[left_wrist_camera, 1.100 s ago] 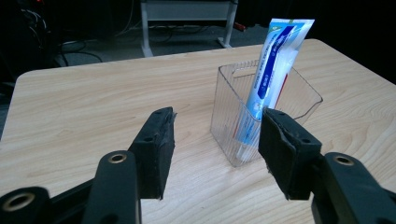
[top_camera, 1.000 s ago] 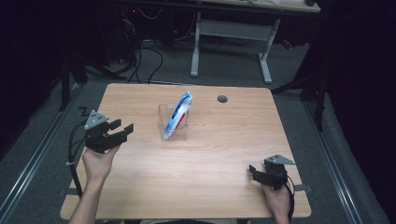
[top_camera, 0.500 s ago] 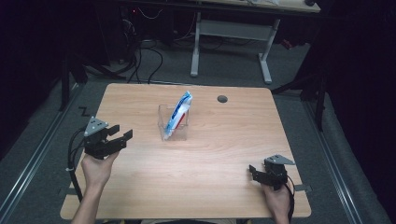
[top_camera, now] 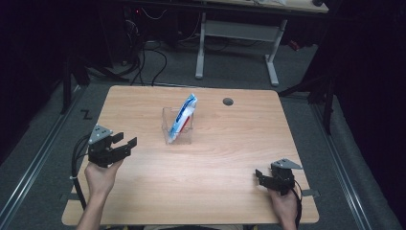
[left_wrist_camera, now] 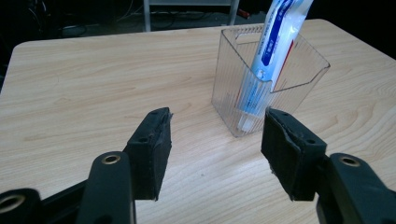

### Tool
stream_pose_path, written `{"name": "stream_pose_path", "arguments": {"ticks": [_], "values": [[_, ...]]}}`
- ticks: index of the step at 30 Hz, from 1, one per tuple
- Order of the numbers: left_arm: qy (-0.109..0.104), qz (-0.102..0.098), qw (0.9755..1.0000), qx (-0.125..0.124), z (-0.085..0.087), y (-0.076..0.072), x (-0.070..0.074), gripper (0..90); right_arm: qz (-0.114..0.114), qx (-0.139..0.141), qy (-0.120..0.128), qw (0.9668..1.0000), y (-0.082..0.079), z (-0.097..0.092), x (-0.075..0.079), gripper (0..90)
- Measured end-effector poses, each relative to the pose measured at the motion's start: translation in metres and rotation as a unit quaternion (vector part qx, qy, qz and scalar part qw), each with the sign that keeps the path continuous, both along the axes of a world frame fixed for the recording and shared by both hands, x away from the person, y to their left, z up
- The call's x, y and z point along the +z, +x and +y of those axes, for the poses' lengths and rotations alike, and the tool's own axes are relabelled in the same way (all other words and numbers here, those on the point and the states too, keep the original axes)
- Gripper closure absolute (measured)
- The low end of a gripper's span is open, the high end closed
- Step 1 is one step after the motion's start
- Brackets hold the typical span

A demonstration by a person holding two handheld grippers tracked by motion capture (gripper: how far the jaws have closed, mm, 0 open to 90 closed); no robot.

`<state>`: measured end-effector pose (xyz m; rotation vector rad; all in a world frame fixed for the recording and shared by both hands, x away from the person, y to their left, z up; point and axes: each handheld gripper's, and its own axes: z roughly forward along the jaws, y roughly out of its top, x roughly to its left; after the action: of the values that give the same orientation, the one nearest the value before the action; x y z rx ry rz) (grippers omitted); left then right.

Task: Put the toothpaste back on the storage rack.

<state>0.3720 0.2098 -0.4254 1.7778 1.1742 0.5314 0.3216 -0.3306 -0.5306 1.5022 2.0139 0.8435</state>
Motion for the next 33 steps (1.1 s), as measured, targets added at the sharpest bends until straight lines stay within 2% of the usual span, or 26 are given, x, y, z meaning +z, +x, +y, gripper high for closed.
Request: {"name": "stream_pose_path", "arguments": {"ticks": [21,33], "values": [[0.007,0.018,0.9998,0.004,0.006,-0.004,-0.014,42.8,0.0,-0.001,0.001,1.0,0.0,0.0,0.0,29.1],[-0.002,0.027,0.9996,0.011,0.009,-0.006,-0.025,42.8,0.0,0.0,0.0,1.0,0.0,0.0,0.0,29.1]]}}
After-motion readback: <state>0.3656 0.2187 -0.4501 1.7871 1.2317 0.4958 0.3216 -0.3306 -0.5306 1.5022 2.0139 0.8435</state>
